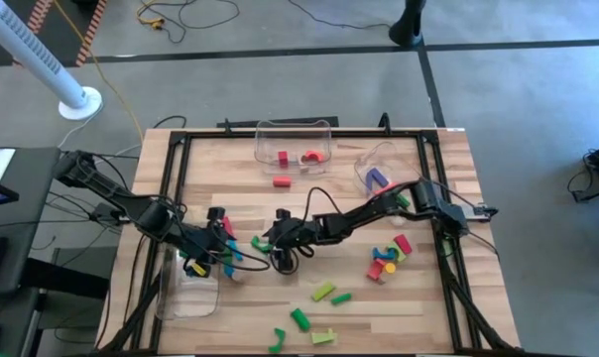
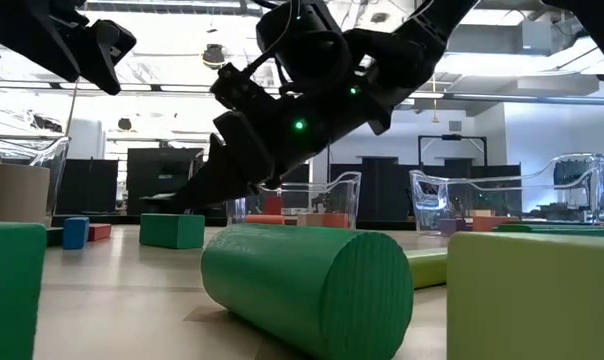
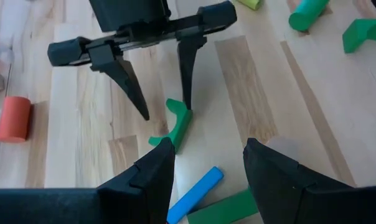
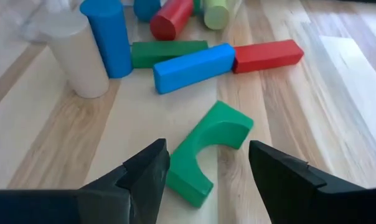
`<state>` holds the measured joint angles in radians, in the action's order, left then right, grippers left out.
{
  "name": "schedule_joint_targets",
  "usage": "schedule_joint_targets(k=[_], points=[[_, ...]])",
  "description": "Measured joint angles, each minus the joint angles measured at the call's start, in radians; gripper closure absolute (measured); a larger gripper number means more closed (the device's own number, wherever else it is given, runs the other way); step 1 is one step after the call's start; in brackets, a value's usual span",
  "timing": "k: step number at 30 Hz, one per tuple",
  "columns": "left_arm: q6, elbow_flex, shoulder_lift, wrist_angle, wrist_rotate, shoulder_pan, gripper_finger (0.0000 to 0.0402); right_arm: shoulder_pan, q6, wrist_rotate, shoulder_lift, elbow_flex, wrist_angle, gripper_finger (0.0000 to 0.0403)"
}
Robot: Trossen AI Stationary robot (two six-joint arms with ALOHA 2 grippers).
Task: Sort blocks by size
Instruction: Put the green arch block into the middle transparent bin
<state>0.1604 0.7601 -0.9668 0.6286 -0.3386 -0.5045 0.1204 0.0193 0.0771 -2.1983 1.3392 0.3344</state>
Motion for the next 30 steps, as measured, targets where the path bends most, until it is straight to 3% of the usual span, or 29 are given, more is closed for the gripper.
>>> schedule_joint_targets(k=[7,19,30], points=[[0.002,0.0,0.0,-0.002,0.0,0.0,0.0219,0.003,-0.063,-0.052,-0.065,0.0,0.052,0.0147],[0.005,0.0,0.0,-0.014,0.0,0.0,0.0219,0.006,-0.076,-0.02,-0.072,0.001,0.073,0.0154],[-0.01,0.0,0.0,-0.014,-0.001,0.0,0.0219,0.006,-0.08,-0.018,-0.072,0.0,0.065,0.0248]])
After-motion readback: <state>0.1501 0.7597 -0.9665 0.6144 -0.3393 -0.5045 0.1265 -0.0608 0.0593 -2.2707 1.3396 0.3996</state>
